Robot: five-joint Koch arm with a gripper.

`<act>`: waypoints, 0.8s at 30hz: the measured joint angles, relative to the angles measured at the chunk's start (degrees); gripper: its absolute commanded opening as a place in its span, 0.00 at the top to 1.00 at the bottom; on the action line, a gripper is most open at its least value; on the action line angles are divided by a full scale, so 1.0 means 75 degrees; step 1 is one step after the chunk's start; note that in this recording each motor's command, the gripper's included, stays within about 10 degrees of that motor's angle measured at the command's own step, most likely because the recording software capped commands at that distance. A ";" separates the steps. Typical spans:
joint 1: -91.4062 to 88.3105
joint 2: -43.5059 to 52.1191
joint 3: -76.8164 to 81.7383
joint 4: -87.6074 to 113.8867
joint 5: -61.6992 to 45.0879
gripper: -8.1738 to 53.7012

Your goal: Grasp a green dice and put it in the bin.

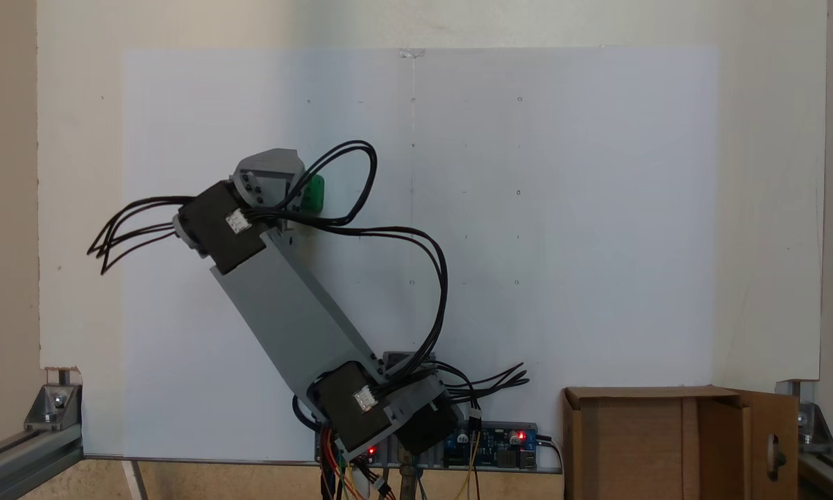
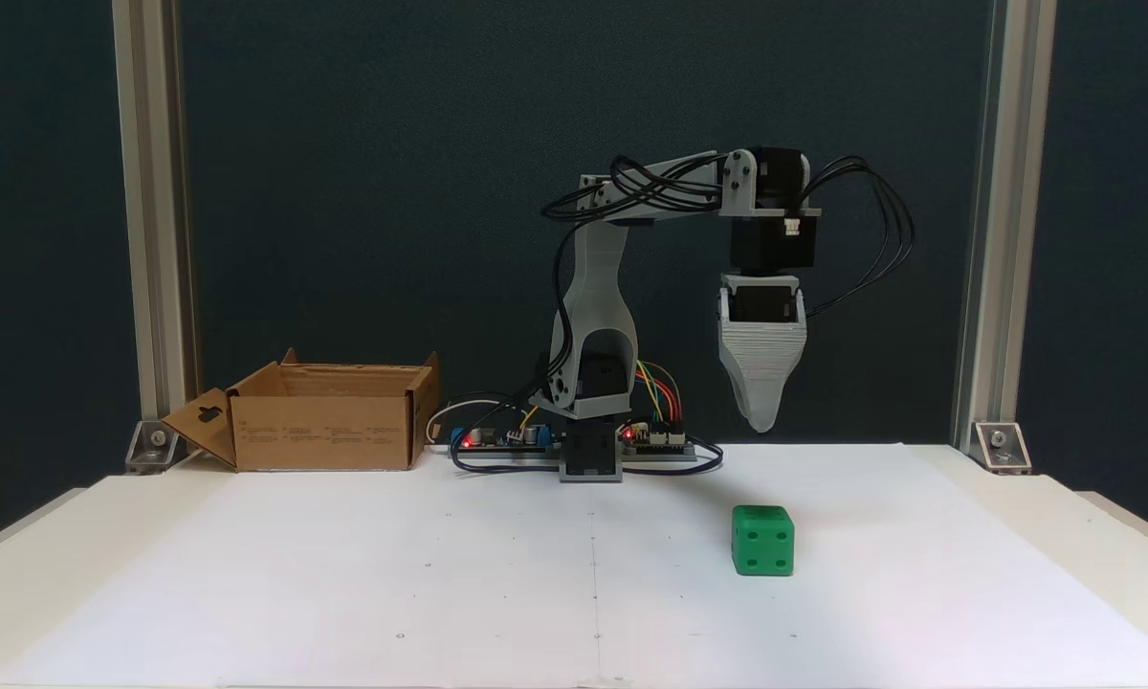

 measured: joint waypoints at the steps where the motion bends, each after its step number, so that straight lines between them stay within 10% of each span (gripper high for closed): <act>1: 0.0023 0.0000 0.0000 0.0000 0.0000 0.16; 24: 0.0164 -0.0691 0.0000 -0.0059 0.0012 0.17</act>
